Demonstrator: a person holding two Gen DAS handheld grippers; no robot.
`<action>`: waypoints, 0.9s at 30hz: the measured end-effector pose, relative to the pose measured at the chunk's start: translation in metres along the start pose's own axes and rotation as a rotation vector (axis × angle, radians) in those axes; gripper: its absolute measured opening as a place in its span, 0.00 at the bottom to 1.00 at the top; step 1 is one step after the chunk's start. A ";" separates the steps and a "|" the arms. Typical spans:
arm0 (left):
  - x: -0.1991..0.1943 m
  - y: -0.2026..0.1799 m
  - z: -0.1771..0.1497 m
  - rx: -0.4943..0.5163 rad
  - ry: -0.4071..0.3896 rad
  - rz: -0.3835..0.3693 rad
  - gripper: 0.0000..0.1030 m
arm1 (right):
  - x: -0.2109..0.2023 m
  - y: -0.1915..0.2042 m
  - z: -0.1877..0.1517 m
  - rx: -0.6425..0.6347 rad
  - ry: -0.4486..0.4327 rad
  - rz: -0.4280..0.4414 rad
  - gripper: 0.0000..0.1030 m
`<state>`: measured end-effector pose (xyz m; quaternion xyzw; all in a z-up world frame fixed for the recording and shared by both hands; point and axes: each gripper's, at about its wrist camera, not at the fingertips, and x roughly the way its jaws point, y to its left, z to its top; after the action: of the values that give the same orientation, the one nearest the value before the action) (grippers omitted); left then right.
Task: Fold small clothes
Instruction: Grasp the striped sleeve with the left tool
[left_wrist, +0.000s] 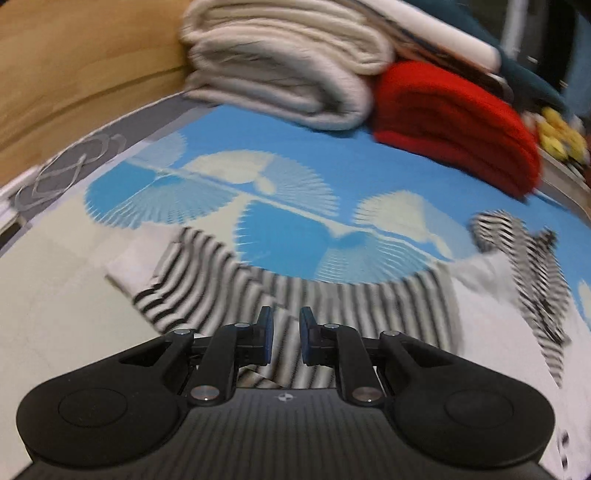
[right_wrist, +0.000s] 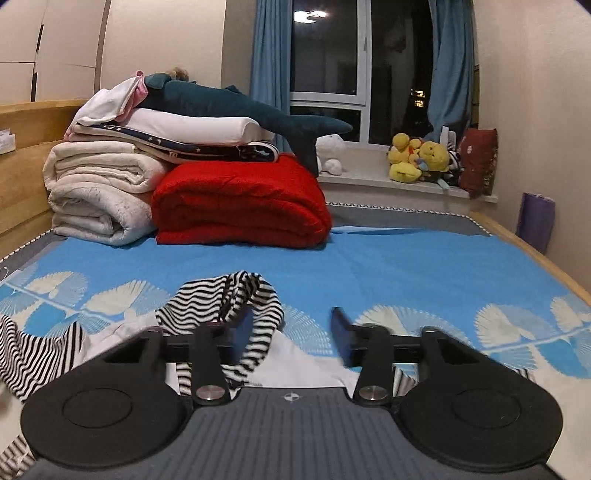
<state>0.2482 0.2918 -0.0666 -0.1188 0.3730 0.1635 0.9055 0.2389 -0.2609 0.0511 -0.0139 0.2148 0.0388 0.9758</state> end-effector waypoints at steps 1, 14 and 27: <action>0.004 0.010 0.000 -0.026 0.005 0.018 0.16 | 0.009 0.001 -0.003 0.014 0.018 -0.003 0.16; 0.067 0.109 0.008 -0.461 0.092 0.187 0.50 | 0.054 0.036 0.003 -0.032 0.120 0.104 0.23; 0.033 0.050 0.036 -0.231 -0.067 0.167 0.04 | 0.061 0.046 -0.002 -0.041 0.178 0.086 0.29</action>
<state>0.2740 0.3566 -0.0693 -0.1855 0.3299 0.2840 0.8810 0.2893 -0.2112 0.0230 -0.0281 0.3003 0.0835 0.9498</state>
